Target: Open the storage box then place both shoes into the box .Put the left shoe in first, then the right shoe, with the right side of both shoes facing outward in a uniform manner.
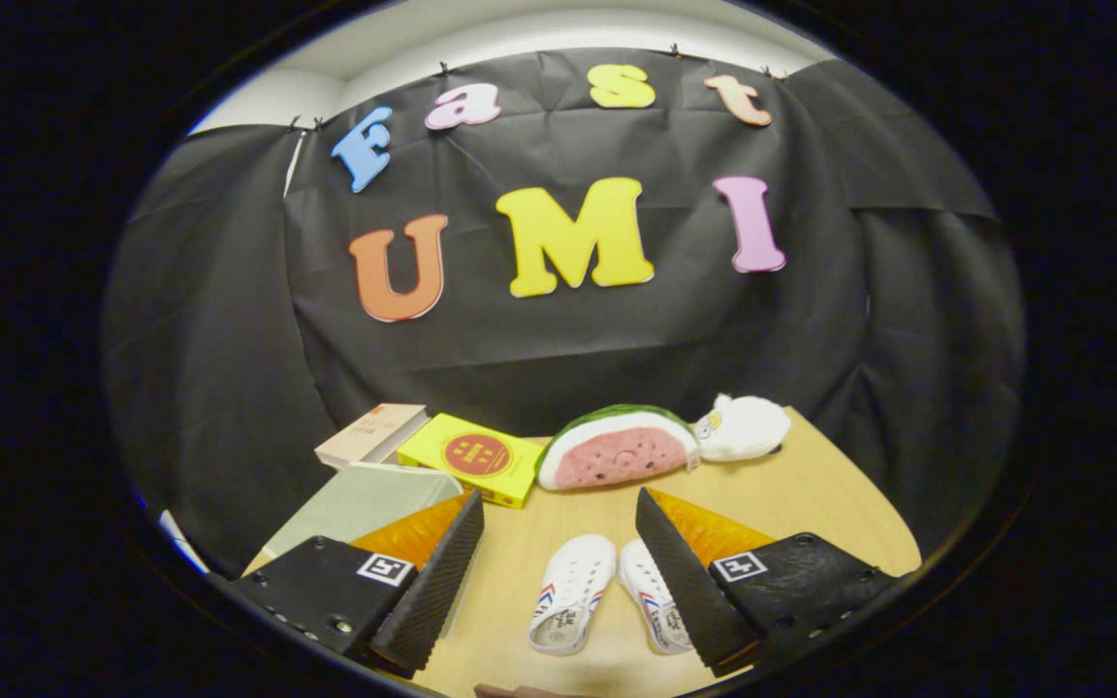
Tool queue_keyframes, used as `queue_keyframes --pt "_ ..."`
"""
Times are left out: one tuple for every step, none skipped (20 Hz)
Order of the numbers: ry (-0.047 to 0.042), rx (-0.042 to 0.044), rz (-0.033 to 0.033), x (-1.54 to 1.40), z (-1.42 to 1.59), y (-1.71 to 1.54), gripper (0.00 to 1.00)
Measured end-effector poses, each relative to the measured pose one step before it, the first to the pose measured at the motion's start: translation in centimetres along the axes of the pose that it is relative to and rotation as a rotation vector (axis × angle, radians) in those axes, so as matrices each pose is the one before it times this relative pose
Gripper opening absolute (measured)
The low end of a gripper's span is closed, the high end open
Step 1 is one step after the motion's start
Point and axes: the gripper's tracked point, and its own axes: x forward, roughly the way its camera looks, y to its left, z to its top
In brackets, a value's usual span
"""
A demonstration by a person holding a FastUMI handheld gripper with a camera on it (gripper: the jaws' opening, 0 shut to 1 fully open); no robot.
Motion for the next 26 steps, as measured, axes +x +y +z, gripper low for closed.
queue_keyframes --pt "0.03596 0.00716 0.04086 1.628 -0.597 0.325 0.96" --pt "0.03800 0.00028 0.03141 1.580 -0.523 0.027 0.96" --pt "0.03786 -0.00350 0.03501 1.605 -0.704 -0.063 0.96" --pt "0.04313 0.00144 0.04101 1.547 -0.702 0.172 0.96" --pt "0.04516 0.00575 0.04549 1.543 -0.834 0.128 0.96" --pt "0.04604 0.01616 0.05747 1.516 -0.604 0.306 0.96" --pt "0.04849 0.02446 0.06336 1.216 -0.604 0.498 0.96" --pt "0.04681 0.02966 0.06070 1.286 -0.556 0.399 0.96" --pt "0.04429 0.02258 0.06061 1.121 -0.650 0.248 0.96" --pt "0.03972 0.01901 0.06127 1.307 -0.402 0.243 0.96" --pt "0.03678 0.01884 0.06025 1.072 -0.319 0.283 0.95" --pt "0.03312 0.02173 0.05777 0.826 -0.218 0.178 0.93" --pt "0.02696 0.02395 0.05689 0.896 -0.285 0.193 0.93" --pt "0.03269 0.02901 0.05553 0.677 -0.117 0.230 0.93" --pt "0.02386 0.03334 0.04756 0.143 -0.203 0.076 0.93" --pt "0.01967 0.03984 0.04858 0.296 0.040 0.208 0.93" --pt "0.01599 0.04262 0.04654 0.387 0.146 0.186 0.93" --pt "0.01878 0.03826 0.05912 0.435 0.208 0.312 0.93" --pt "0.01437 0.03602 0.04770 0.487 0.270 0.153 0.93" --pt "0.01108 0.03635 0.03968 0.306 0.228 0.228 0.93" --pt "0.01617 0.02855 0.03894 0.032 -0.088 0.436 0.93" --pt "0.01231 0.01638 0.02609 0.239 -0.009 0.181 0.93" --pt "0.02104 0.01088 0.01674 0.250 -0.220 0.052 0.93" --pt "0.02249 0.01126 0.01272 0.199 -0.337 0.029 0.93" --pt "0.01488 0.01590 0.00889 0.325 -0.098 -0.044 0.93" --pt "0.00963 0.01719 0.01165 0.237 0.008 0.034 0.93"
